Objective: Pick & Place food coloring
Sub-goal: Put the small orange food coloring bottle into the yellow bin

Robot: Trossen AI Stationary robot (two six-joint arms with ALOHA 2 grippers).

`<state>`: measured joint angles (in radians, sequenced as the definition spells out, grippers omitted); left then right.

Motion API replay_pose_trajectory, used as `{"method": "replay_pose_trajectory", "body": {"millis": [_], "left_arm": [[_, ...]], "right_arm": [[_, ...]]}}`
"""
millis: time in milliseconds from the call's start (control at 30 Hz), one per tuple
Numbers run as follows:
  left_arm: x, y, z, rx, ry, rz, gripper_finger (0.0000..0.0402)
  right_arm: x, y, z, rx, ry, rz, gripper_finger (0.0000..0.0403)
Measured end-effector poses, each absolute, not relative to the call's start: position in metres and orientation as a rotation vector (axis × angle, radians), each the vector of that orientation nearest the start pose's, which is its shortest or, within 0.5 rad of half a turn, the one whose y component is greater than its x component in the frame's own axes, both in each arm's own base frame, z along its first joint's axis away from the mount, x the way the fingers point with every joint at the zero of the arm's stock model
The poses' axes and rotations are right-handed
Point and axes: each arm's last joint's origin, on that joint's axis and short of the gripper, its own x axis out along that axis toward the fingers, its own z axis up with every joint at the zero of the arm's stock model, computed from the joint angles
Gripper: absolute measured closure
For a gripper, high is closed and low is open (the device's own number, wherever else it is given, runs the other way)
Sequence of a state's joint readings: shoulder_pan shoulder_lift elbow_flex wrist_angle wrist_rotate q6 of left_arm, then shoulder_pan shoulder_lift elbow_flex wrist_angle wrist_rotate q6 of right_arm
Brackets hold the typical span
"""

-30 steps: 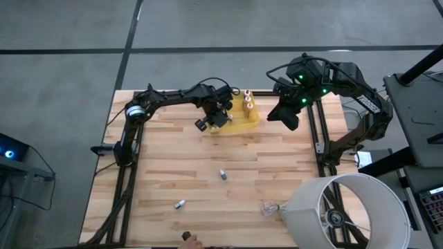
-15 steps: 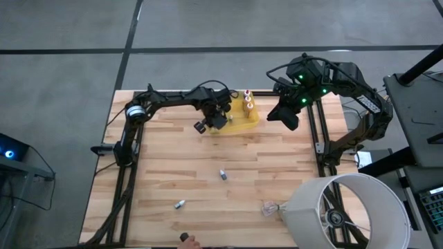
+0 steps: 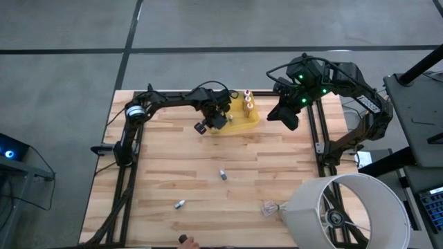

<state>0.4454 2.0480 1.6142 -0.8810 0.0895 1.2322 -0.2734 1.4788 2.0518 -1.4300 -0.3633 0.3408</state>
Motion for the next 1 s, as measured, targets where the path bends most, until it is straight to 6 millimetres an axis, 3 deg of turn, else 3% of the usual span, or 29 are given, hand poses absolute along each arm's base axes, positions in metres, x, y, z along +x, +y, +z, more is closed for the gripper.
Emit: {"method": "replay_pose_trajectory", "body": {"millis": [1000], "left_arm": [[0.3712,0.1750,0.1955,0.680,1.277,-0.494,0.0356]], "right_arm": [[0.2254,-0.0526,0.4778,0.590,0.828,-0.056,0.0333]]}}
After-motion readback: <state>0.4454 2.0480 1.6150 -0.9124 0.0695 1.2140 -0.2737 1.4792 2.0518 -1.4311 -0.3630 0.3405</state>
